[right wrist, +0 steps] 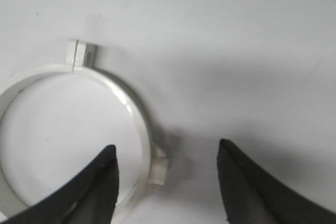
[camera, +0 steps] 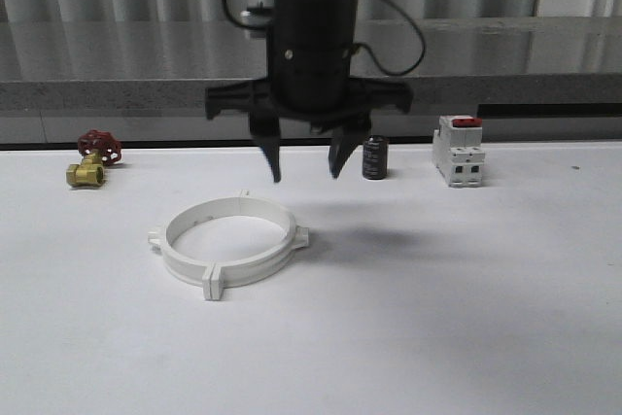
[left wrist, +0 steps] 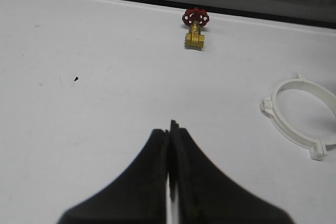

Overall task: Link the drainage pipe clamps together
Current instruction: 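Open the right gripper and raise it away from the ring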

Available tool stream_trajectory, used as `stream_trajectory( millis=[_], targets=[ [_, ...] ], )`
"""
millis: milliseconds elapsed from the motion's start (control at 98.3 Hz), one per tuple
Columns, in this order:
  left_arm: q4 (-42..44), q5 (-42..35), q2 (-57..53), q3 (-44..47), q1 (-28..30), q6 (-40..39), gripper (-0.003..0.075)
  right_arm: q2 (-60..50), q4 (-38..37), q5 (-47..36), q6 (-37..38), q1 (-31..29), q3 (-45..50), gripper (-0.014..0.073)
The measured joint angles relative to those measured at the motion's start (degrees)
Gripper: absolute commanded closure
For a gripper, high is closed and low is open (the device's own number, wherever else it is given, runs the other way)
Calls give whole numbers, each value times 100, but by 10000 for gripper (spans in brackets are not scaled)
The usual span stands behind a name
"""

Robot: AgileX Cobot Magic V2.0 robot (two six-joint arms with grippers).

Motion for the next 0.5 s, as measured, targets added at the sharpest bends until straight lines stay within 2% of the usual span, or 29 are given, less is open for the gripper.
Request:
stream_trajectory(
  millis=[214, 499],
  targets=[
    [0, 0, 0, 0, 0, 0, 741, -1005, 3, 34, -920, -712, 539, 165],
    [0, 0, 0, 0, 0, 0, 741, -2884, 466, -125, -2069, -2314, 2203, 167]
  ],
)
